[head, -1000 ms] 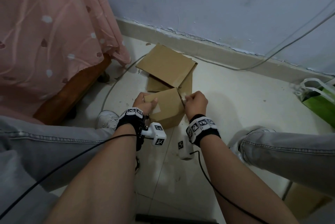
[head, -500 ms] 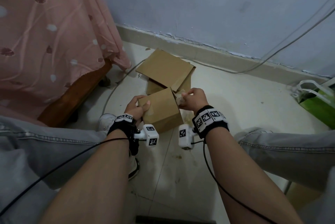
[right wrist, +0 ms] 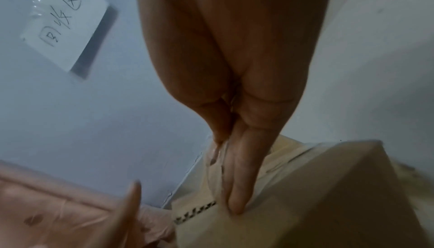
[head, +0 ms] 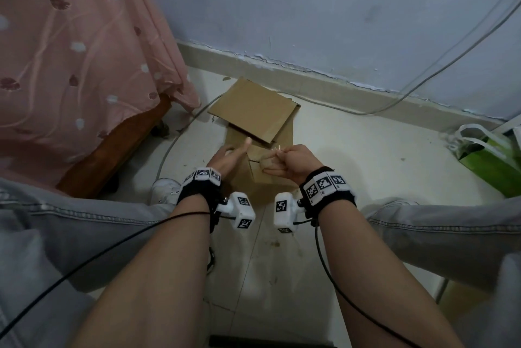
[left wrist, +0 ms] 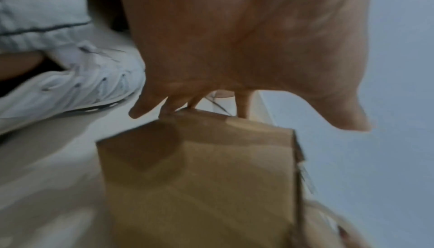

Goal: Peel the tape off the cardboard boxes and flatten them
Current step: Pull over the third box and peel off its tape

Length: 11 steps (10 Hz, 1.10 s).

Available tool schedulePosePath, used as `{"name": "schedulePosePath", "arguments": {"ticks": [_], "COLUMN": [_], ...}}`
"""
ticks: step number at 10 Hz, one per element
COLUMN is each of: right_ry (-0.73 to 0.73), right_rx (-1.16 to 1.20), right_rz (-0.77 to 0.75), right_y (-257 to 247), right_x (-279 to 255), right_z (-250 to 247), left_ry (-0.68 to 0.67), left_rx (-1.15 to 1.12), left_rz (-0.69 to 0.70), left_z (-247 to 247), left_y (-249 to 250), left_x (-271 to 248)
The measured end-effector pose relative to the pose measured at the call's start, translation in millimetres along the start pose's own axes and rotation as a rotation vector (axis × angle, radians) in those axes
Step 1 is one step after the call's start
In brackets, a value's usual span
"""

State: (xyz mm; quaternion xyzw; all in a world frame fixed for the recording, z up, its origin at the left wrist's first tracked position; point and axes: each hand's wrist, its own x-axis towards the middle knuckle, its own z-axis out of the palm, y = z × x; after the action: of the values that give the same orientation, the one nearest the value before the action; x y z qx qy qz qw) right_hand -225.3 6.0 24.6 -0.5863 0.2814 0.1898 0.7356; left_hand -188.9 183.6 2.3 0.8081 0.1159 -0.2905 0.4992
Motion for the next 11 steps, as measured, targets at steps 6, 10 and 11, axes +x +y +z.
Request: {"name": "schedulePosePath", "arguments": {"ticks": [6,10,11], "right_ry": [0.325,0.503,0.387], "right_rx": [0.11,0.409,0.381], "right_rz": [-0.021,-0.164,-0.103], "right_y": [-3.1,-26.4,-25.9], "right_x": [15.1,13.4,13.0], "right_z": [-25.2,-91.9,-73.7], "left_ry": [-0.077,-0.061,-0.011], "left_rx": [-0.267,-0.492,-0.341], "left_rz": [-0.077,-0.167,-0.174], "left_z": [4.5,-13.5,-9.5], "left_y": [-29.6,-71.5,-70.8], "left_x": [5.7,19.1,24.2]}}
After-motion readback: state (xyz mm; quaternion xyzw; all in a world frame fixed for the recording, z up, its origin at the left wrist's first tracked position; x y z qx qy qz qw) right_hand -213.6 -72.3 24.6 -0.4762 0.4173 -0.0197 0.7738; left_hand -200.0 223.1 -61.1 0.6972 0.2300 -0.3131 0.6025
